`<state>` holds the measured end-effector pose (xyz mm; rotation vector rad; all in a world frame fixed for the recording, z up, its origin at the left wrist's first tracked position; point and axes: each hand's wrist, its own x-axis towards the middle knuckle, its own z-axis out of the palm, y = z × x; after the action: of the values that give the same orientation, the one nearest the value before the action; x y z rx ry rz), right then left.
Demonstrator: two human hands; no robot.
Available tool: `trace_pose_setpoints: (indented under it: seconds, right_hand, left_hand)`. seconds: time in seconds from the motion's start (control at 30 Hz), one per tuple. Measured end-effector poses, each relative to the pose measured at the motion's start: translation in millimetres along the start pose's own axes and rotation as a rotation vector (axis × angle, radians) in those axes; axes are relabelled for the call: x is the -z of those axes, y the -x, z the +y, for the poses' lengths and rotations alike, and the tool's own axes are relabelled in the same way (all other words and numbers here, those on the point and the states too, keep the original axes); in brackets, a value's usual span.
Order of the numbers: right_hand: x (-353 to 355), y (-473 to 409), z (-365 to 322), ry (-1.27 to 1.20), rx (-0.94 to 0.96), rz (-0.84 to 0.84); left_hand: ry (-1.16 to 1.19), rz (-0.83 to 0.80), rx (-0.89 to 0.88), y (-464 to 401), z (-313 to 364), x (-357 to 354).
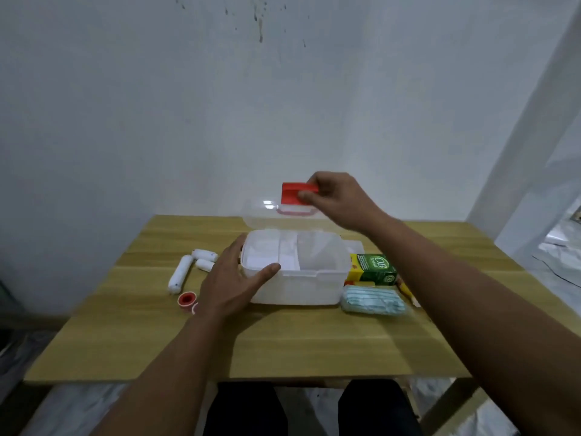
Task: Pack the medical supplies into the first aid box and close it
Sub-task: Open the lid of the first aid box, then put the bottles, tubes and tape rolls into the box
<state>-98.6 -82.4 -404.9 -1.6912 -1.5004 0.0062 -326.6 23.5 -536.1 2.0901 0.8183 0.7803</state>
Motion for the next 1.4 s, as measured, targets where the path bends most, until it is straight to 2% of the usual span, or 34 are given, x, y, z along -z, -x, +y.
trace_pose_setpoints:
  seconds: [0.1, 0.23, 0.37, 0.47, 0.73, 0.83, 1.0, 1.17, 1.4]
  right_hand:
    - [5.7, -37.5, 6.3, 0.015, -0.106, 0.076]
    - [-5.0, -56.3, 32.3, 0.232, -0.35, 0.234]
    - [-23.0, -49.3, 70.2, 0.121, -0.537, 0.143]
    - [-26.4, -34.1, 89.5, 0.061, -0.632, -0.029]
    - [15.4, 7.5, 95.8, 0.313, -0.56, -0.32]
    - [31.8, 19.3, 92.5, 0.401, -0.591, -0.415]
    - [40.8, 39.7, 93.2, 0.597, -0.693, -0.697]
    - [33.2, 57.7, 100.2, 0.76, -0.657, -0.646]
    - [92.9, 21.9, 52.1, 0.776, -0.584, -0.487]
  left_hand:
    - [0.008, -0.016, 0.011, -4.3, -1.8, -0.9]
    - [-0.048, -0.032, 0.024, -9.5, -3.8, -1.5]
    - [-0.045, -0.033, -0.022, -6.7, -2.7, 1.6]
    - [-0.03, 0.0, -0.034, -7.1, 0.8, -0.9]
    - [-0.002, 0.016, 0.01, -11.8, -0.6, -10.0]
    - [-0.013, -0.003, 0.02, -12.2, -0.6, -9.8]
    - [0.046, -0.011, 0.037, -10.4, 2.5, -9.5]
    - [0.065, -0.033, 0.055, -10.6, 3.8, -10.0]
    - [0.078, -0.058, 0.077, -11.8, 3.4, -8.3]
